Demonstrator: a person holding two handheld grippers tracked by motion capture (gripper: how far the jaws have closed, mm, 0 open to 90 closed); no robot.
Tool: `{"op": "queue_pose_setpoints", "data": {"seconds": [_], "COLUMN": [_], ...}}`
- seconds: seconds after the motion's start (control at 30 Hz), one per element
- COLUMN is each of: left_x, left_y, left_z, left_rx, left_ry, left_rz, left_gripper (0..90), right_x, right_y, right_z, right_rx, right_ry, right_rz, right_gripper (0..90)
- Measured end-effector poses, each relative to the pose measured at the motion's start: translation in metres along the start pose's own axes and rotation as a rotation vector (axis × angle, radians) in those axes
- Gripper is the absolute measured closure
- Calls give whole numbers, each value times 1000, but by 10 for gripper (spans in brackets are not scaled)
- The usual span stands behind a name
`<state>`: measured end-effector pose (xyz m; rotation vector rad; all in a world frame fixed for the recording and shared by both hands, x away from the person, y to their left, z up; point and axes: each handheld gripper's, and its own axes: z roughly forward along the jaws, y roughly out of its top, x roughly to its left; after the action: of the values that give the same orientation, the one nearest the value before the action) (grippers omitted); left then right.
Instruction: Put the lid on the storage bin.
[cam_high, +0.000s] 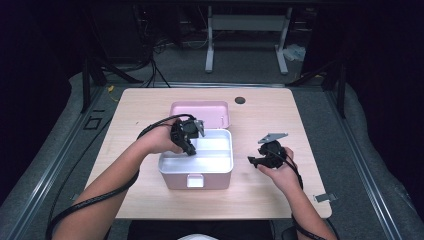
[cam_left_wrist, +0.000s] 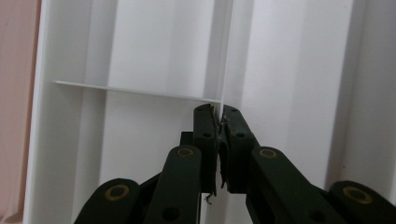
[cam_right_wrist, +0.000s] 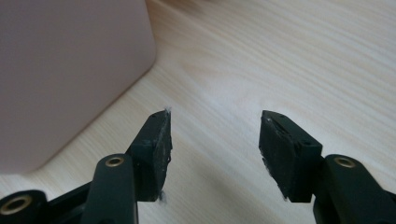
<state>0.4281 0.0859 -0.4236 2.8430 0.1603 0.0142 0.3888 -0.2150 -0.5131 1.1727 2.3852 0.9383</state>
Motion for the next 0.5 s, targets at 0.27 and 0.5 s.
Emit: {"op": "queue_pose_setpoints", "data": {"seconds": [0.27, 0.5], "left_x": [0, -5], "left_y": [-13, -13], "left_z": [0, 0], "left_rx": [-89, -97], "left_ry": [24, 46], "left_rz": [-33, -77], "left_gripper": [768, 781], "right_x": [-5, -9], "right_y": [42, 85], "right_z": [-3, -1], "right_rx": [-34, -61], "right_ry": [4, -5], "right_rz": [-5, -10], "right_gripper": [436, 437]}}
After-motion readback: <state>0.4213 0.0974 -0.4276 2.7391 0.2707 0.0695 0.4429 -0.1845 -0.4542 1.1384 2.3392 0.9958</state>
